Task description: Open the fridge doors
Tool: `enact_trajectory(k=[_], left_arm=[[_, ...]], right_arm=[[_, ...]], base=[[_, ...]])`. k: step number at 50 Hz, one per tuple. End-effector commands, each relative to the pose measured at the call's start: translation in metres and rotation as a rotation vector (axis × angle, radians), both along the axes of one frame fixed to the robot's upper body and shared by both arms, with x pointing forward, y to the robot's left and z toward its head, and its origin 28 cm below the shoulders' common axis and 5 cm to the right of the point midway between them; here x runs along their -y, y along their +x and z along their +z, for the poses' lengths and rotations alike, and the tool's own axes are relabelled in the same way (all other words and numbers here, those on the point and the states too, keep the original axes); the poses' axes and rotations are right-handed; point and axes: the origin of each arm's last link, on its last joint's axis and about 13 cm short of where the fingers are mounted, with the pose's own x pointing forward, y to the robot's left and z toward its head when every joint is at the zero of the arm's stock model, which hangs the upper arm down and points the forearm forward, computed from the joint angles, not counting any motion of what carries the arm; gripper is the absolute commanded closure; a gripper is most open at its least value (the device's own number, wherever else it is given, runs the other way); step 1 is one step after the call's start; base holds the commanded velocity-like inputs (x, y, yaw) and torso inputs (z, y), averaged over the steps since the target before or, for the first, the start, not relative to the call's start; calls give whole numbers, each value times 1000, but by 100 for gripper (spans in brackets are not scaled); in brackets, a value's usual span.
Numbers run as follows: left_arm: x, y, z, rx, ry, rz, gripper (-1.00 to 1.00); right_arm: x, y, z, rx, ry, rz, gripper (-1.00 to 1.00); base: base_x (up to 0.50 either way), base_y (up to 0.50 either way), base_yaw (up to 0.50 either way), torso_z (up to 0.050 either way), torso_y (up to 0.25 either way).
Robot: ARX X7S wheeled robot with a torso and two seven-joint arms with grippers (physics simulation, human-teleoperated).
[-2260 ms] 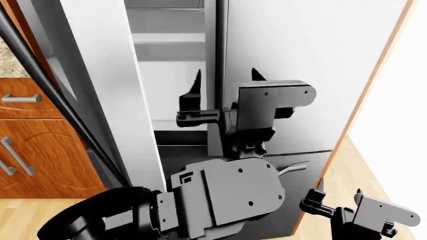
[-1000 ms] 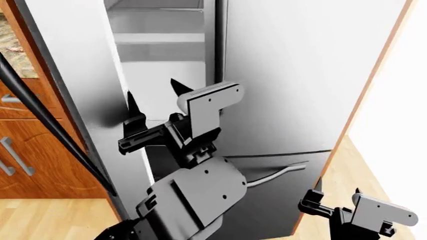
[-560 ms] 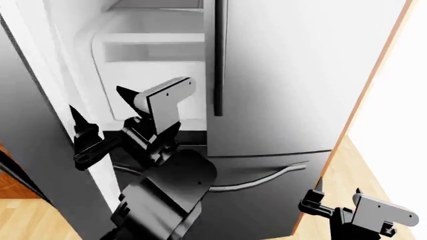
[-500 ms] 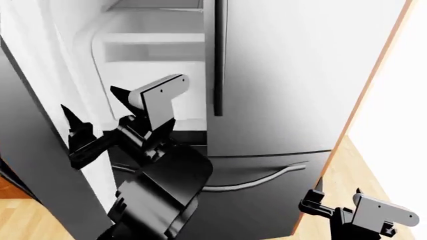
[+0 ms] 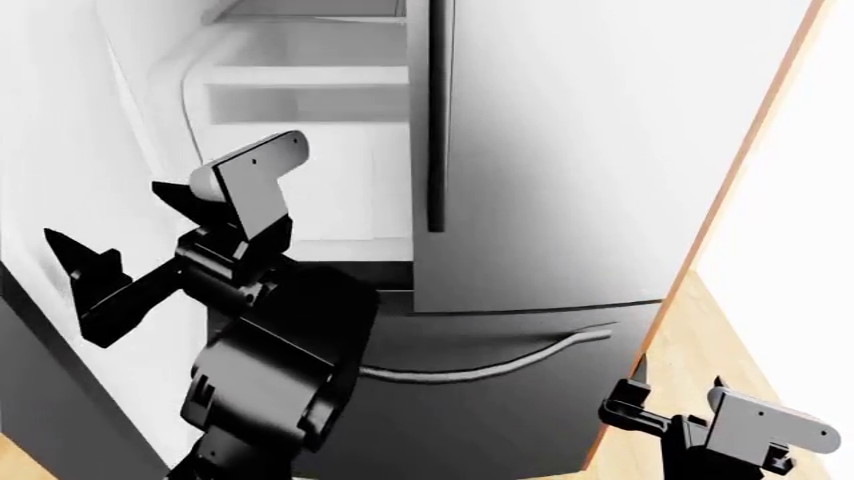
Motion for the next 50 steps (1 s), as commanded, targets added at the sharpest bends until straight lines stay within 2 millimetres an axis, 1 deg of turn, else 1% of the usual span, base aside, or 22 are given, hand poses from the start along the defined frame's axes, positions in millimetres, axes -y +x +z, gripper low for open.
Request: enact_trajectory(k=[1, 4, 7, 10, 12, 13, 16, 20, 23, 27, 28, 30, 32, 34, 37, 38, 44, 46, 50], left_arm=[[-13, 8, 4, -20, -31, 76, -100], [-17, 12, 5, -24, -36, 106, -100], [-21, 16, -1, -30, -42, 133, -100], [-25, 20, 5, -35, -46, 153, -100], [-27, 23, 6, -38, -48, 167, -100], [-27, 24, 3, -38, -47, 172, -100], [-30, 26, 5, -40, -47, 193, -100], [-34, 29, -1, -44, -54, 213, -100], [-36, 33, 7, -45, -58, 228, -100], [-41, 38, 11, -40, -51, 258, -100], [-42, 40, 8, -40, -49, 265, -100], [-42, 43, 10, -39, -41, 270, -100], [-42, 46, 7, -35, -27, 274, -100], [-42, 49, 10, -34, -17, 277, -100], [-41, 52, 10, -34, 1, 283, -100], [-43, 54, 7, -36, 4, 289, -100], [-50, 59, 12, -41, 10, 335, -100], [-53, 60, 8, -42, 6, 349, -100], [-56, 63, 13, -41, 0, 371, -100]], right_arm=[[0, 0, 0, 1, 1, -1, -100], [0, -1, 1, 1, 0, -2, -100], [0, -1, 1, 0, 0, -2, -100], [0, -1, 0, -1, -1, -3, -100], [0, -1, 0, -1, -1, -3, -100], [0, -1, 0, -1, -1, -3, -100], [0, -1, -1, -2, 0, -5, -100], [1, -1, -2, -2, 0, -7, -100], [1, -1, -2, -1, 2, -9, -100], [1, -2, -1, -1, 3, -10, -100], [1, -2, 0, -1, 3, -10, -100], [1, -2, 0, -2, 2, -10, -100], [1, -2, 0, -2, 2, -10, -100], [1, -2, -1, -2, 2, -10, -100], [1, -2, -2, -4, 0, -11, -100], [1, -2, -2, -4, 0, -11, -100], [0, -2, -1, -5, 0, -12, -100], [0, -2, -1, -5, 0, -13, -100], [1, -2, -2, -5, 1, -14, -100]], base=[[0, 0, 0, 0, 0], [0, 0, 0, 0, 0], [0, 0, 0, 0, 0], [0, 0, 0, 0, 0], [0, 0, 0, 0, 0], [0, 0, 0, 0, 0], [0, 0, 0, 0, 0], [0, 0, 0, 0, 0], [0, 0, 0, 0, 0], [0, 0, 0, 0, 0], [0, 0, 0, 0, 0], [0, 0, 0, 0, 0], [0, 0, 0, 0, 0], [0, 0, 0, 0, 0], [0, 0, 0, 0, 0], [0, 0, 0, 0, 0], [0, 0, 0, 0, 0], [0, 0, 0, 0, 0], [0, 0, 0, 0, 0]])
